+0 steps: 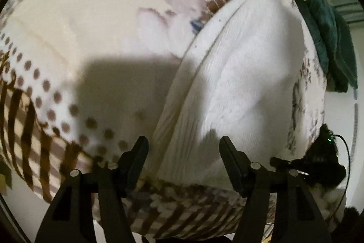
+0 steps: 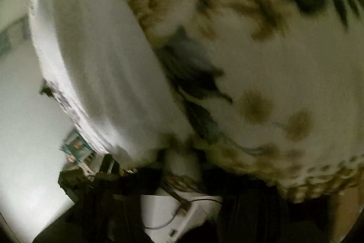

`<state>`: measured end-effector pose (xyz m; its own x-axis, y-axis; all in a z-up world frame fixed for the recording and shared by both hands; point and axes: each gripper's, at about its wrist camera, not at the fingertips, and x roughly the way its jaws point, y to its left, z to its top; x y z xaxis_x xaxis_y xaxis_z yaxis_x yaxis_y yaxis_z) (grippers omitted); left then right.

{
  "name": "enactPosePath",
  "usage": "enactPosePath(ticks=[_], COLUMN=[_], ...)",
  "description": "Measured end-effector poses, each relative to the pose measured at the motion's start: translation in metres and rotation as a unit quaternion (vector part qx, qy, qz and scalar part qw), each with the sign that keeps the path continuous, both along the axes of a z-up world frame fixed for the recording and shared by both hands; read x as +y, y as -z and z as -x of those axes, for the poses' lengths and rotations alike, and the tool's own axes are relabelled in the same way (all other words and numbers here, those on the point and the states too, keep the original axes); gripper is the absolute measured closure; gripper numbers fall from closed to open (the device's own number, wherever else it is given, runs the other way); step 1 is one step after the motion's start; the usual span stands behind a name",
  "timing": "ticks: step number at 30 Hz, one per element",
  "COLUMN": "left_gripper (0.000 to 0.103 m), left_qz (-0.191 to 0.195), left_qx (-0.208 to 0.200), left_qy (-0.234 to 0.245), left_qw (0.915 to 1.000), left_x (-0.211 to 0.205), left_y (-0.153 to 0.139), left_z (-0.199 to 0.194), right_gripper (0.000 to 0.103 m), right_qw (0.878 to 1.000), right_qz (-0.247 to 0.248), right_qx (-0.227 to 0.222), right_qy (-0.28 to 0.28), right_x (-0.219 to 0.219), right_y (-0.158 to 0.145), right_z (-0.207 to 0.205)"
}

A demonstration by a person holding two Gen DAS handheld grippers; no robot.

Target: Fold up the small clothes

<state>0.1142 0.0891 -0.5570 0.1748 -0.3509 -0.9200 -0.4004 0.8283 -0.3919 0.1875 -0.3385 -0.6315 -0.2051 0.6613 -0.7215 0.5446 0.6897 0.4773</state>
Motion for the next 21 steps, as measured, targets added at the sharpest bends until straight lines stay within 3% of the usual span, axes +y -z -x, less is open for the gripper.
enactPosePath(ticks=[8,9,10,11,17,21], left_gripper=[0.043,0.059,0.092,0.096,0.097,0.097], left_qz=[-0.075,-0.081,-0.08,-0.074,-0.043,-0.035], left_qx=[0.008,0.002,-0.004,-0.006,-0.058,-0.042], left_qy=[0.079,0.085,0.088,0.086,0.052,0.052], left_qw=[0.994,0.9931,0.9929,0.9935,0.9961,0.9971], left_x=[-0.027,-0.029,-0.028,-0.026,0.004,0.026], left_y=[0.008,0.011,0.011,0.01,-0.032,-0.02], left_z=[-0.012,-0.014,-0.015,-0.016,-0.009,-0.014], right_gripper=[0.1,0.101,0.101,0.101,0.101,0.101], right_qw=[0.996,0.996,0.996,0.996,0.993,0.991], right_qz=[0.072,0.076,0.076,0.076,0.086,0.105], right_qx=[-0.034,-0.034,-0.037,-0.039,-0.054,-0.039], right_qy=[-0.037,-0.037,-0.039,-0.036,-0.052,-0.067], right_x=[-0.002,0.0,0.002,0.006,0.036,0.064], right_y=[-0.028,-0.029,-0.031,-0.033,-0.05,-0.039], right_z=[0.063,0.064,0.068,0.069,0.06,0.056])
